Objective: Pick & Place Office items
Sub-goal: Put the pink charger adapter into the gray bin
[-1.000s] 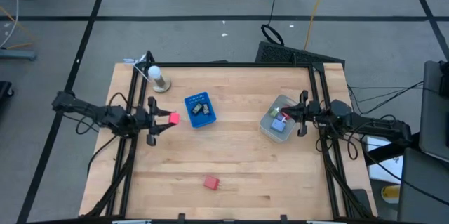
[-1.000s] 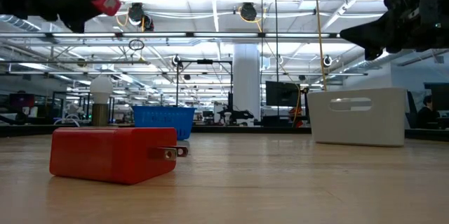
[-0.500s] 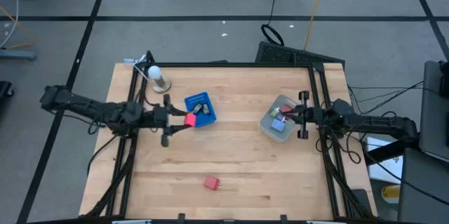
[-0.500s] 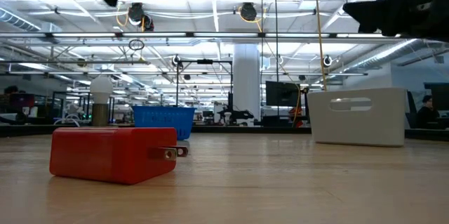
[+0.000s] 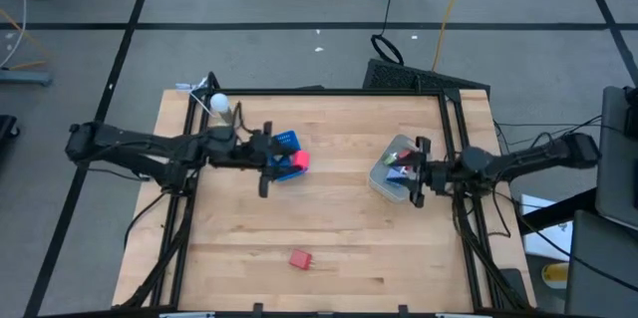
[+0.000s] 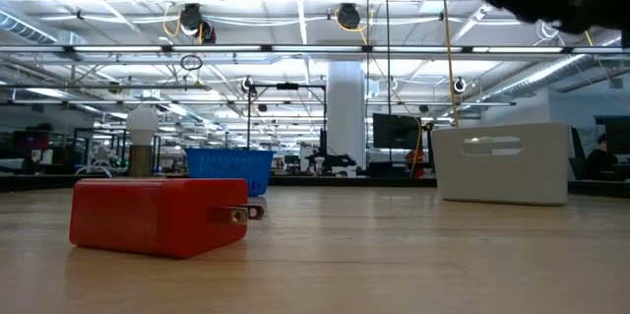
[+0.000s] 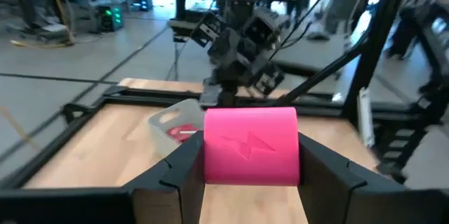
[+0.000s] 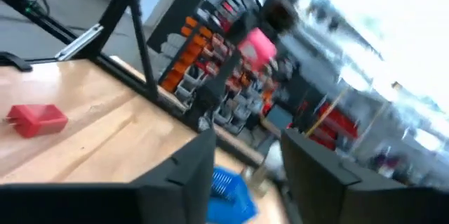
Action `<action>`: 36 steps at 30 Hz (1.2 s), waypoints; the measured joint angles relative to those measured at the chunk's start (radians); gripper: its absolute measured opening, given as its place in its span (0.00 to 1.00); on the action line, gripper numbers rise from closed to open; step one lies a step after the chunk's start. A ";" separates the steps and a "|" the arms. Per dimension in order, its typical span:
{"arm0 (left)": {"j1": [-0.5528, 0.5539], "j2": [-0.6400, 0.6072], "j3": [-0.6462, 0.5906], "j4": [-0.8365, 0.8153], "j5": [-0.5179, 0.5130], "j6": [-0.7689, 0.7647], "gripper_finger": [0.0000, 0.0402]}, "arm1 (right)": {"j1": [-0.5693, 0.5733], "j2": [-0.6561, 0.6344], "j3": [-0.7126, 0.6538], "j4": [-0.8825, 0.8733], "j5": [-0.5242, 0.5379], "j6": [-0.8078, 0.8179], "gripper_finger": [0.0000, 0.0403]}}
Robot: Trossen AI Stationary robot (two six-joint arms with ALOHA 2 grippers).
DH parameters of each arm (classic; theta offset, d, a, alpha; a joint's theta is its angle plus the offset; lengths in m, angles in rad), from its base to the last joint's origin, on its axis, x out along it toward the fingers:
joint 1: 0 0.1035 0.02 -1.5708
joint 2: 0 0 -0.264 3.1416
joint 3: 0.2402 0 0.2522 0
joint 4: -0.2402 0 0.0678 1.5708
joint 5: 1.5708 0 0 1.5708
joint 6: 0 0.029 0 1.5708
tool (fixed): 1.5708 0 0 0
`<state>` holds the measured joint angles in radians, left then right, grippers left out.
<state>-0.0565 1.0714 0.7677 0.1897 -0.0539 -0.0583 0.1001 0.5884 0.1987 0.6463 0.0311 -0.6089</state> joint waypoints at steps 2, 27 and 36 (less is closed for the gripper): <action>0.021 0.042 0.028 0.023 0.040 -0.033 0.45 | 0.044 0.055 0.030 0.043 0.019 -0.079 0.44; 0.056 0.251 0.092 0.287 0.106 -0.215 0.45 | 0.273 0.704 0.416 0.356 0.441 -0.581 0.86; 0.018 0.251 0.092 0.292 0.106 -0.194 0.45 | 0.218 0.815 0.464 0.555 0.408 -0.573 0.86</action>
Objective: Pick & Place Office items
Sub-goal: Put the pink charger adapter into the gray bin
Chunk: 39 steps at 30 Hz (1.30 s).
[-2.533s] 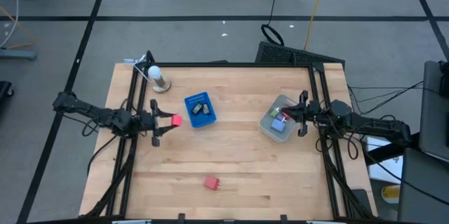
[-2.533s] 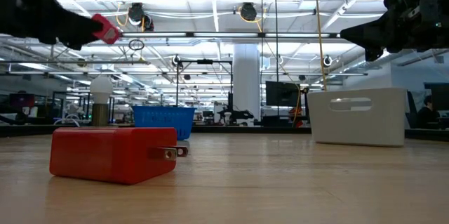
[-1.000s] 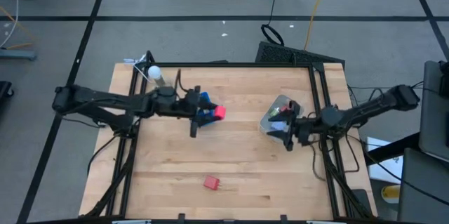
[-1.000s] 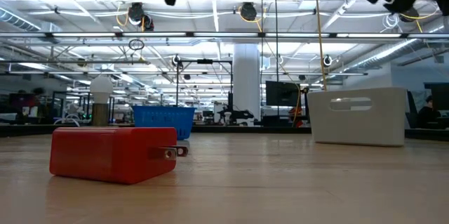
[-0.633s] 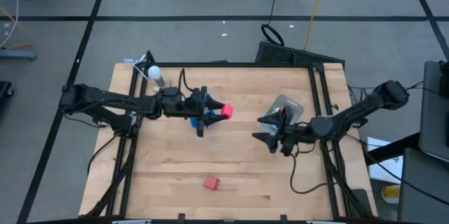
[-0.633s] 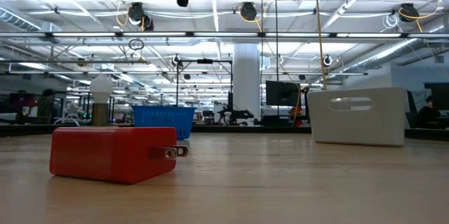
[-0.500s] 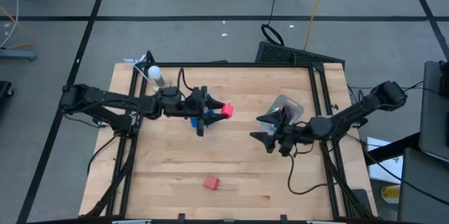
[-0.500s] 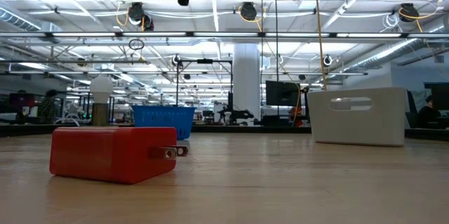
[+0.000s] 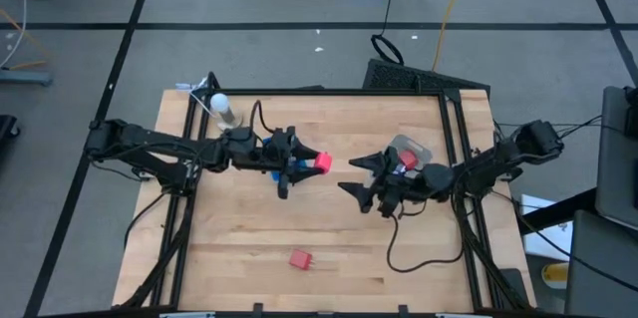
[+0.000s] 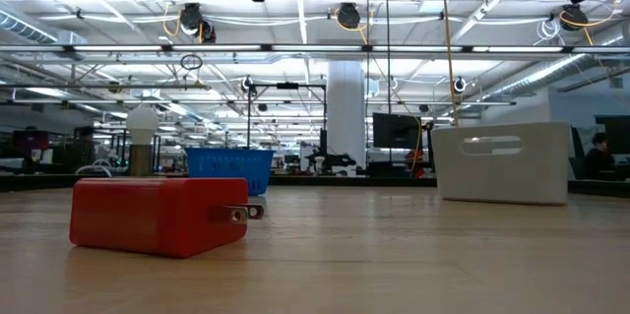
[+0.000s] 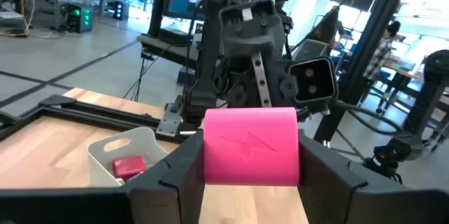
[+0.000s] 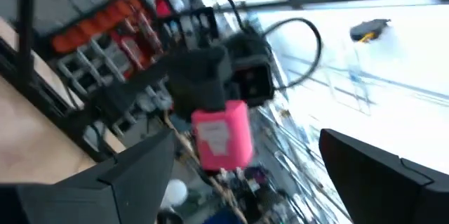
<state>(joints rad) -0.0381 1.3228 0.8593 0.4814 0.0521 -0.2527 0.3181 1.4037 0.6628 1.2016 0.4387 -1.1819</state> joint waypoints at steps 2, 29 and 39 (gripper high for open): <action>-0.001 0.000 0.000 0.003 0.000 0.000 0.45 | -0.010 0.003 0.003 -0.016 -0.044 0.024 0.86; 0.012 0.101 0.000 0.131 0.038 -0.038 0.46 | -0.068 0.109 0.107 -0.122 -0.020 0.044 0.86; 0.011 0.101 0.000 0.111 0.050 -0.031 0.46 | -0.071 0.116 0.123 -0.088 -0.019 0.045 0.76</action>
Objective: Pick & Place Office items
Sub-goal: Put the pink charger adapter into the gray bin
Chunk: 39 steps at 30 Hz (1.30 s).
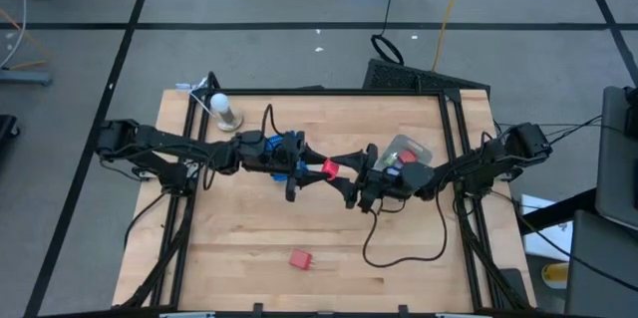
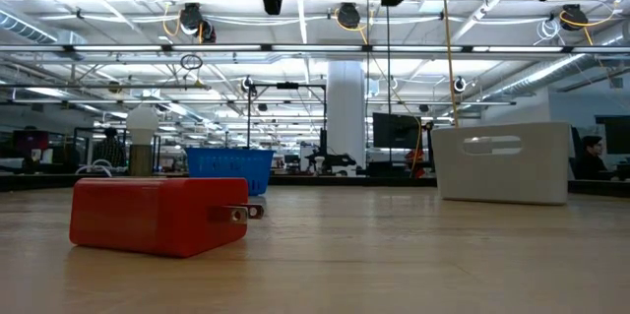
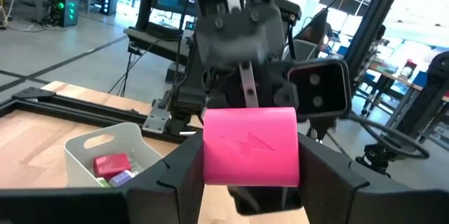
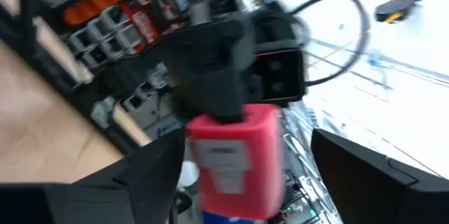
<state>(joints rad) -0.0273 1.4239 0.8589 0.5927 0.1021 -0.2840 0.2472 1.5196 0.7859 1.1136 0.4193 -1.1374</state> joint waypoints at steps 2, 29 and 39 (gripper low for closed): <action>0.000 0.000 0.000 0.001 0.003 0.000 0.46 | -0.005 0.000 0.006 -0.051 -0.001 0.001 0.72; -0.001 0.017 0.000 0.000 0.008 0.007 0.46 | 0.002 0.000 0.010 -0.095 0.007 0.044 0.42; -0.001 0.017 0.000 -0.001 0.009 0.039 0.54 | 0.003 0.000 0.010 -0.103 0.006 0.081 0.42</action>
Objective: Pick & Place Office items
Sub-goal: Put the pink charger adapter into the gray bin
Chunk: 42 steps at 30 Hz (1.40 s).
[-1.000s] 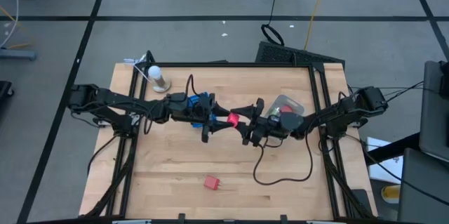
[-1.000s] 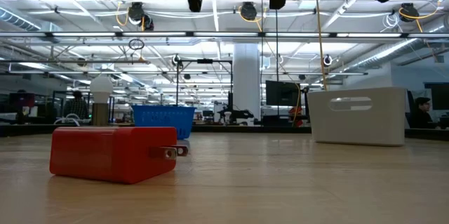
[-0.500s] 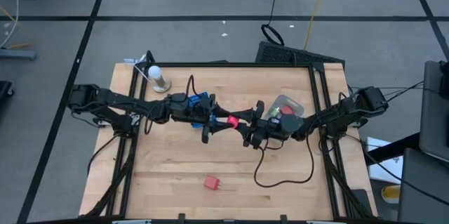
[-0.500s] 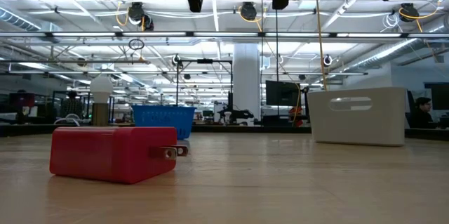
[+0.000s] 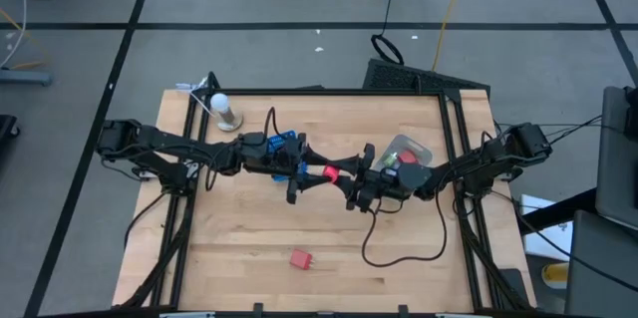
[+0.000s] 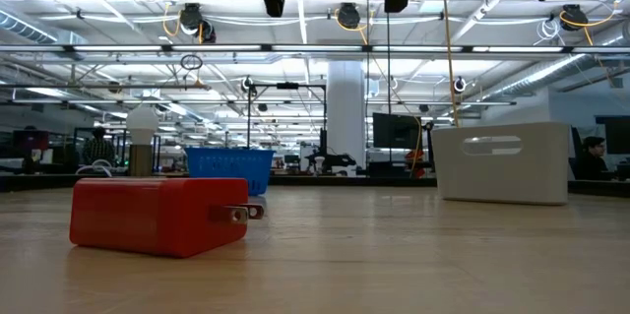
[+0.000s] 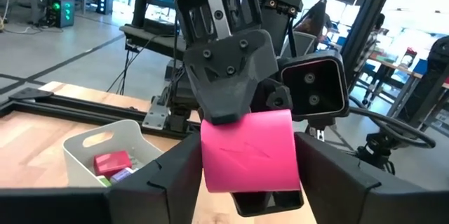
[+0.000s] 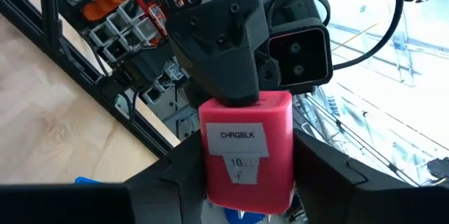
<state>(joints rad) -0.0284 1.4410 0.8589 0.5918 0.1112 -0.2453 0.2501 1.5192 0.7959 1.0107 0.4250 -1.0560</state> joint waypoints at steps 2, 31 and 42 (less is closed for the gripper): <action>0.000 0.000 0.000 0.001 -0.001 -0.001 0.57 | 0.001 0.000 0.000 0.000 -0.003 0.007 0.41; 0.008 -0.364 -0.001 -0.583 -0.083 0.192 0.89 | 0.034 0.000 0.000 -0.021 0.027 -0.010 0.40; -0.077 -0.639 -0.072 -0.921 -0.269 0.346 0.49 | 0.034 -0.001 0.000 -0.084 0.076 0.080 0.40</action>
<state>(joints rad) -0.1052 0.8016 0.7869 -0.3288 -0.1573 0.1009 0.2836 1.5185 0.7956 0.9271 0.5007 -0.9759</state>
